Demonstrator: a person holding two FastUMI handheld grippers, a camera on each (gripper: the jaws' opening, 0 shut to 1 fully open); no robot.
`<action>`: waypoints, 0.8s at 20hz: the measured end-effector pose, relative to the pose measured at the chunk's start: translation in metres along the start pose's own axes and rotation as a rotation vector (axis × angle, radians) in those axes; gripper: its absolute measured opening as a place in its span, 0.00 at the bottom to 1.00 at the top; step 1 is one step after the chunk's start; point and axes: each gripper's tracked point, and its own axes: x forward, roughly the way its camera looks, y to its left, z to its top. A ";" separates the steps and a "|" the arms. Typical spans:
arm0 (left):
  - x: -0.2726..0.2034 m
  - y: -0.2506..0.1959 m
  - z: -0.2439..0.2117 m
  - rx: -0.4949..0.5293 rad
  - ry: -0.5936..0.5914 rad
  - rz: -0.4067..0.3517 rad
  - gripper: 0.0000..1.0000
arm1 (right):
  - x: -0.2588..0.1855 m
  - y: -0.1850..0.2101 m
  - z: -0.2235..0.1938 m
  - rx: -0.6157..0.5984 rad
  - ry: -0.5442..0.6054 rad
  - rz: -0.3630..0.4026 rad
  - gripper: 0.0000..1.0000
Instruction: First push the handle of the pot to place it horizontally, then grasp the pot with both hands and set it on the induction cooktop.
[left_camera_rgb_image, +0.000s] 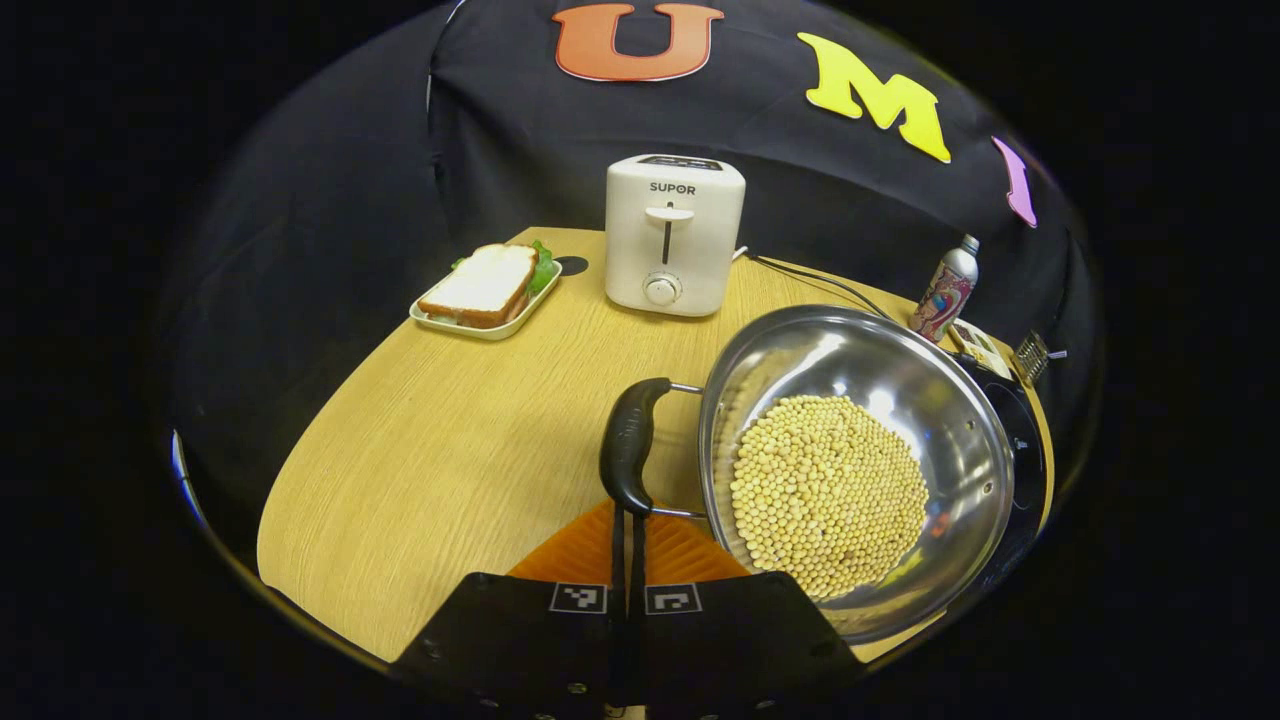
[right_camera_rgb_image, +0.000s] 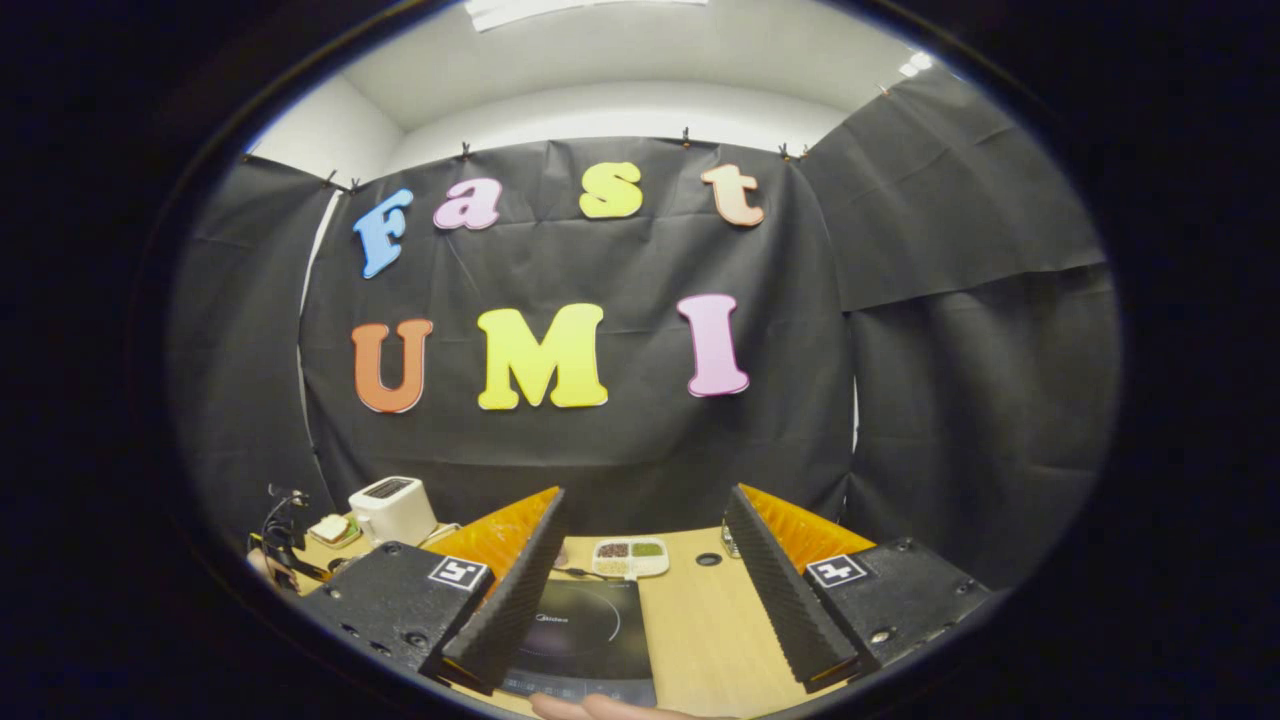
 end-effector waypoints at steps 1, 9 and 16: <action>0.003 0.000 0.002 -0.007 0.002 -0.002 0.00 | 0.001 0.000 -0.002 0.001 0.004 -0.001 0.96; 0.003 0.006 0.013 -0.009 -0.004 0.025 0.00 | 0.007 -0.005 -0.009 0.022 0.040 -0.032 0.96; -0.040 0.016 0.037 -0.021 -0.116 0.063 0.00 | 0.007 0.022 -0.020 0.033 0.074 0.018 0.96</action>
